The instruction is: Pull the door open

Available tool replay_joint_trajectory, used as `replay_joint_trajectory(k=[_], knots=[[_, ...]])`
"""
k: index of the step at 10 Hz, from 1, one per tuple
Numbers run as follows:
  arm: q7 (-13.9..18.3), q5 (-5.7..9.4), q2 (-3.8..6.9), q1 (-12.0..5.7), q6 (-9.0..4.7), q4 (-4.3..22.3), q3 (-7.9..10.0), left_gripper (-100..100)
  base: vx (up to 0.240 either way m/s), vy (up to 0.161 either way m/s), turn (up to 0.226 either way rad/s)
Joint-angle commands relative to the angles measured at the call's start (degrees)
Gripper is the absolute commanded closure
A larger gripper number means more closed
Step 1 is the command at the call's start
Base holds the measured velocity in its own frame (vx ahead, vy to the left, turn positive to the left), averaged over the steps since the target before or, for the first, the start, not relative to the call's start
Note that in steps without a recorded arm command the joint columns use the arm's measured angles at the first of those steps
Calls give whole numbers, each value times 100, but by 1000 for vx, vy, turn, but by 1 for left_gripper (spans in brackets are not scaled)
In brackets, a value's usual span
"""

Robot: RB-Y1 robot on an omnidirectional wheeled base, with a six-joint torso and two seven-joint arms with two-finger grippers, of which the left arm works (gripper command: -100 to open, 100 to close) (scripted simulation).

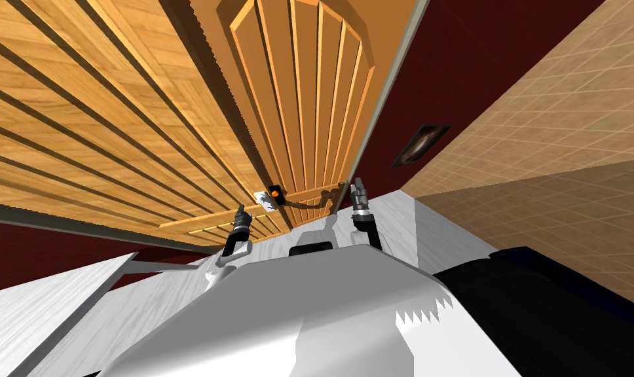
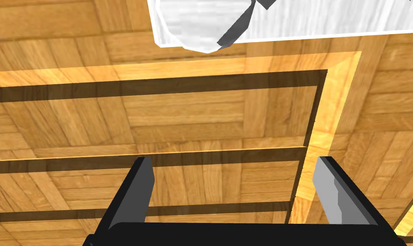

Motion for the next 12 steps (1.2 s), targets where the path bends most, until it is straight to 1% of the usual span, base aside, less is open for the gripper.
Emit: replay_joint_trajectory(k=[1, 2, 3, 4, 9, 10, 12], knots=[[4, -13, -47, -89, 13, -83, -97, -100, 214, -72, -174], [3, -22, -75, -146, 8, -106, -149, -100, 223, -76, -140], [20, -7, -27, -95, 23, -108, -115, -100, 97, -35, -17], [20, -7, -27, -95, 23, -108, -115, 100, -12, 3, 19], [20, -7, -27, -95, 23, -108, -115, 100, -18, 5, -7], [31, 3, 16, -4, 29, -69, -76, 100, -110, 40, 38], [52, 14, 62, 61, 24, -50, -51, 100, -185, 60, 68]])
